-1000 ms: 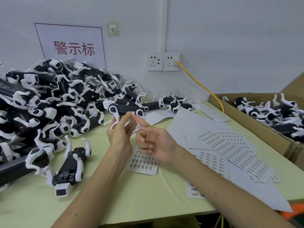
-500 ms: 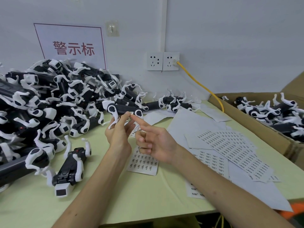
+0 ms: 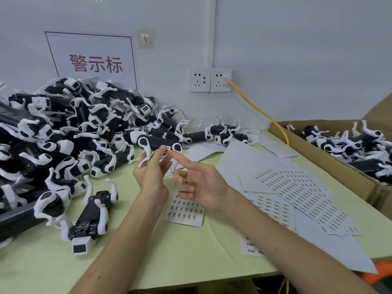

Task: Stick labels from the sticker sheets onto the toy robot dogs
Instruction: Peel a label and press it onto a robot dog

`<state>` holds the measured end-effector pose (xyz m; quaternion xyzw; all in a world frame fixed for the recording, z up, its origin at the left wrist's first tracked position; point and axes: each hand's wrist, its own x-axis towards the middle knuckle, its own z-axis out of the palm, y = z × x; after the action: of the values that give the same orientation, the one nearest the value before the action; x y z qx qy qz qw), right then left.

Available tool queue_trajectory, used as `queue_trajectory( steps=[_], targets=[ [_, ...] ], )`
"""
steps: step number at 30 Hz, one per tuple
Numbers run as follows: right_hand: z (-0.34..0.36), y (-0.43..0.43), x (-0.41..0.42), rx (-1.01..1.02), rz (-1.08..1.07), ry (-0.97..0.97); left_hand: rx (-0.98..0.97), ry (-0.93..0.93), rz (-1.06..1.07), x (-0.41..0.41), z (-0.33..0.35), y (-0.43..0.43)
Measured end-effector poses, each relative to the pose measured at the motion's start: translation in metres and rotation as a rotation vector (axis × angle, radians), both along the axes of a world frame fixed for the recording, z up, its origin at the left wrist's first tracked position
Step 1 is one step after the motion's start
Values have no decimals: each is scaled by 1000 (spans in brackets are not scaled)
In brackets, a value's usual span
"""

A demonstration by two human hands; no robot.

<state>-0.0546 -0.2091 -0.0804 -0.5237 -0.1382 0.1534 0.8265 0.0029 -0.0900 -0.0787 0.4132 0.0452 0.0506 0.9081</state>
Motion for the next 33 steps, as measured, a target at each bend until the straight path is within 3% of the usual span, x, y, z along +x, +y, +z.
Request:
queue_trajectory(
  steps=[10, 12, 16, 18, 28, 33],
  targets=[
    [-3, -2, 2, -20, -53, -16, -46, 77, 37, 5, 1, 9],
    [-3, -3, 5, -46, -197, -29, -70, 79, -18, 5, 2, 10],
    [0, -9, 9, -260, -727, -106, -34, 67, -197, 3, 4, 7],
    [2, -12, 9, -329, -830, -109, 8, 35, -266, 0, 4, 4],
    [8, -9, 4, -348, -678, -154, 128, -128, -350, -9, 6, 0],
    [6, -8, 5, -324, -659, -175, 224, -204, -271, -10, 5, -3]
  ],
)
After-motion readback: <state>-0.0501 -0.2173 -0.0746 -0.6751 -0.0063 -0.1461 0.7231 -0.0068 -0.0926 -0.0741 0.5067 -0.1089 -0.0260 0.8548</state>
